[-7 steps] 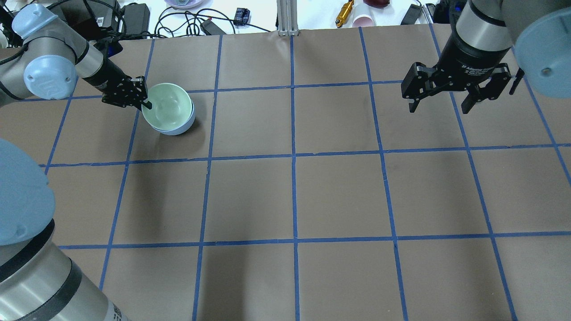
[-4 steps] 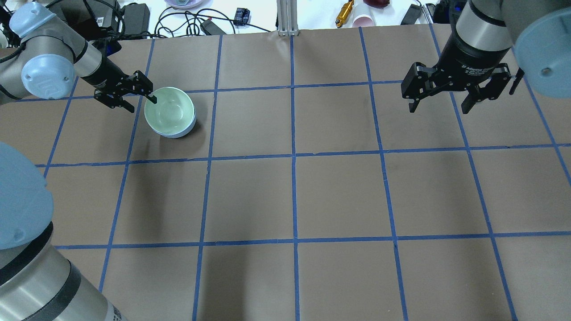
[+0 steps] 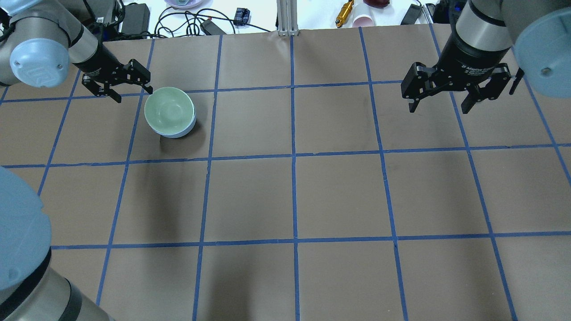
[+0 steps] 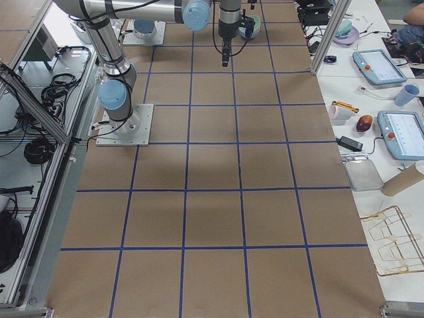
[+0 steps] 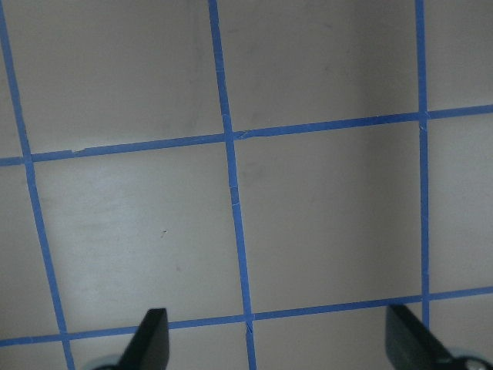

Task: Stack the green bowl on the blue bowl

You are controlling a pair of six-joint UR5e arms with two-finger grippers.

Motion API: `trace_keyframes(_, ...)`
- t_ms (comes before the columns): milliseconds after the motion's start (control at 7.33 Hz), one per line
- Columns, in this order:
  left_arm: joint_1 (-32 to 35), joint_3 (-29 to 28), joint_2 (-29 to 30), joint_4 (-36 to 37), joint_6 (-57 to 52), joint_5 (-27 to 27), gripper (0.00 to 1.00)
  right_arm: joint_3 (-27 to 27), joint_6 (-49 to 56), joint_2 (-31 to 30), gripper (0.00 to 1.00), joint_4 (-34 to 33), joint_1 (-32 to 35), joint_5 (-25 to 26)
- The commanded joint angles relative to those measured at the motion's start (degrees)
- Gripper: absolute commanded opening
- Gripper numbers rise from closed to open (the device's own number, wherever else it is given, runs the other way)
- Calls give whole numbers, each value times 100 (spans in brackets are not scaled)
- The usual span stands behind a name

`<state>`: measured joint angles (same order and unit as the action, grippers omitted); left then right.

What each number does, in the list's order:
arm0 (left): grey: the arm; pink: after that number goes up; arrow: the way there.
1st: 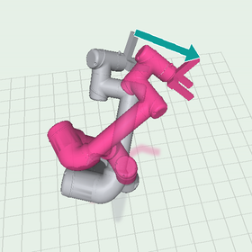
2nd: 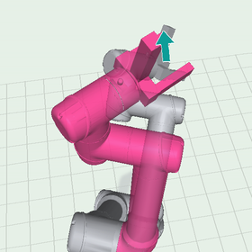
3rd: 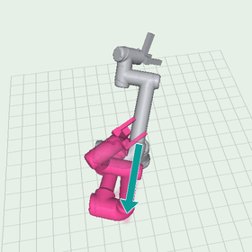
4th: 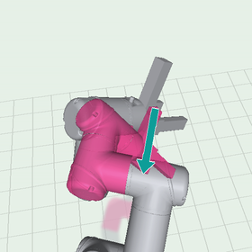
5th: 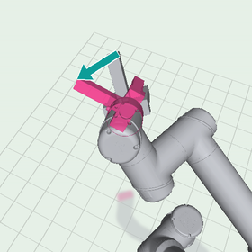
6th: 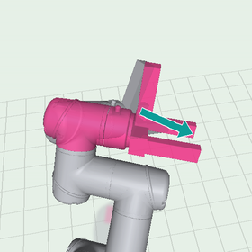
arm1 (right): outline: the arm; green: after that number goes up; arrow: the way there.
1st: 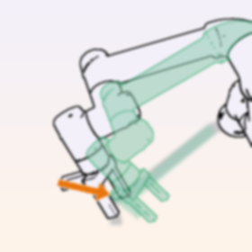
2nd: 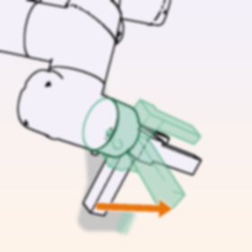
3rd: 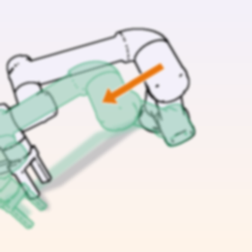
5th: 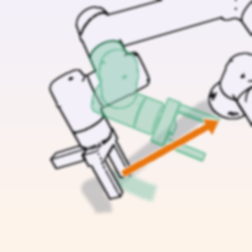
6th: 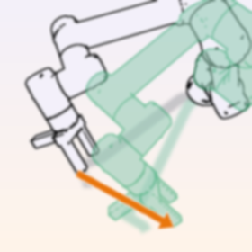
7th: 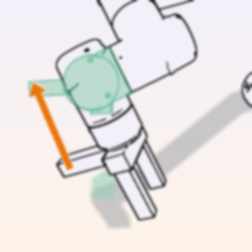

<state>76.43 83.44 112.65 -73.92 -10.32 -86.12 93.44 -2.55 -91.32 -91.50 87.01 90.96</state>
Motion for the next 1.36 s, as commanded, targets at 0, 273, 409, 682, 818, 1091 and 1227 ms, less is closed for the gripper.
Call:
trace_keyframes(0,520,-21,-610,-637,56,-449,100,-1,0,0,100,0,0,1)
trace_keyframes(273,916,-12,-1120,-1034,179,-458,100,-1,0,0,100,0,0,1)
trace_keyframes(409,1074,22,-1410,-1176,310,-502,100,-1,0,0,100,0,0,1)
trace_keyframes(682,1111,136,-2087,-1623,294,-441,100,-1,0,0,100,0,0,1)
trace_keyframes(818,1129,250,-2281,-1634,294,-441,100,-1,0,0,100,0,0,1)
trace_keyframes(1091,1173,339,-2336,-1599,250,-450,100,-1,0,0,100,0,0,1)
trace_keyframes(1227,1208,339,-2336,-1581,268,-423,100,-1,0,0,100,0,0,1)
